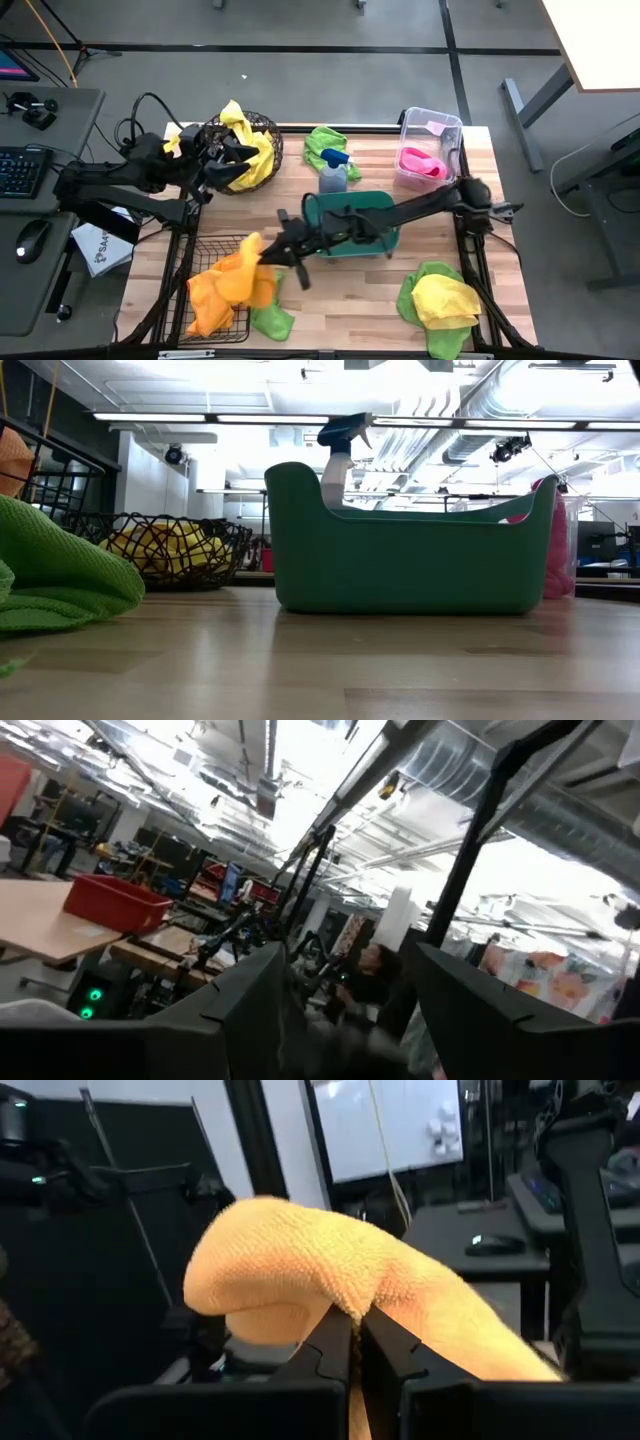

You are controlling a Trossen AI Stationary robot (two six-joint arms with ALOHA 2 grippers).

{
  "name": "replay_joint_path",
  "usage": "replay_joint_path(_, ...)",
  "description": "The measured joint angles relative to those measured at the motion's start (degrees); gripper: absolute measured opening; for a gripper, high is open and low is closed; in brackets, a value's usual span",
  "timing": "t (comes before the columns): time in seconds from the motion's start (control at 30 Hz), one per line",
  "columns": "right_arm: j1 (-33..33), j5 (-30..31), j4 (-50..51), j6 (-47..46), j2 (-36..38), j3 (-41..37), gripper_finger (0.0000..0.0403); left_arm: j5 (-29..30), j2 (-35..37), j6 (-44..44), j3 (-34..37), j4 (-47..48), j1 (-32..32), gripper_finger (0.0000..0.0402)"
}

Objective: Sort microfiber towel by color & place in baskets
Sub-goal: Put the orange towel into the black wire basket

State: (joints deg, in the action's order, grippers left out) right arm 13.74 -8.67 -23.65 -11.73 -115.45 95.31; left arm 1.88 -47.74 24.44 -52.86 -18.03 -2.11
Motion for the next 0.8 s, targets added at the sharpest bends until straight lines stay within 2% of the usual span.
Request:
replay_joint_path(0.17,-1.0,-0.2,-10.0,-0.2,-9.1,4.7,0.0,0.3,-0.3,2.5,0.0,-0.2,0.0,0.0211)
replay_joint_path(0.3,-1.7,-2.1,-10.8,-2.6,-16.7,11.8,0.0,0.3,-0.2,3.3,0.0,-0.2,0.0,0.0211)
replay_joint_path(0.47,-1.8,-0.9,-9.9,-3.2,-26.8,22.8,0.0,1.6,-0.2,5.3,0.0,-0.3,0.0,0.0211)
replay_joint_path(0.57,-1.8,-0.8,-5.0,-5.3,-31.5,29.1,0.0001,1.8,-0.3,5.5,0.0,-0.2,0.0,0.0211)
replay_joint_path(0.67,-1.8,-0.4,5.2,-7.3,-33.9,34.3,0.001,1.8,-0.2,5.5,0.0,-0.3,0.0,0.0211)
replay_joint_path(0.8,-1.7,1.2,19.2,-2.9,-34.0,38.8,0.0061,1.8,-0.3,5.5,0.0,-0.3,0.0,0.0211)
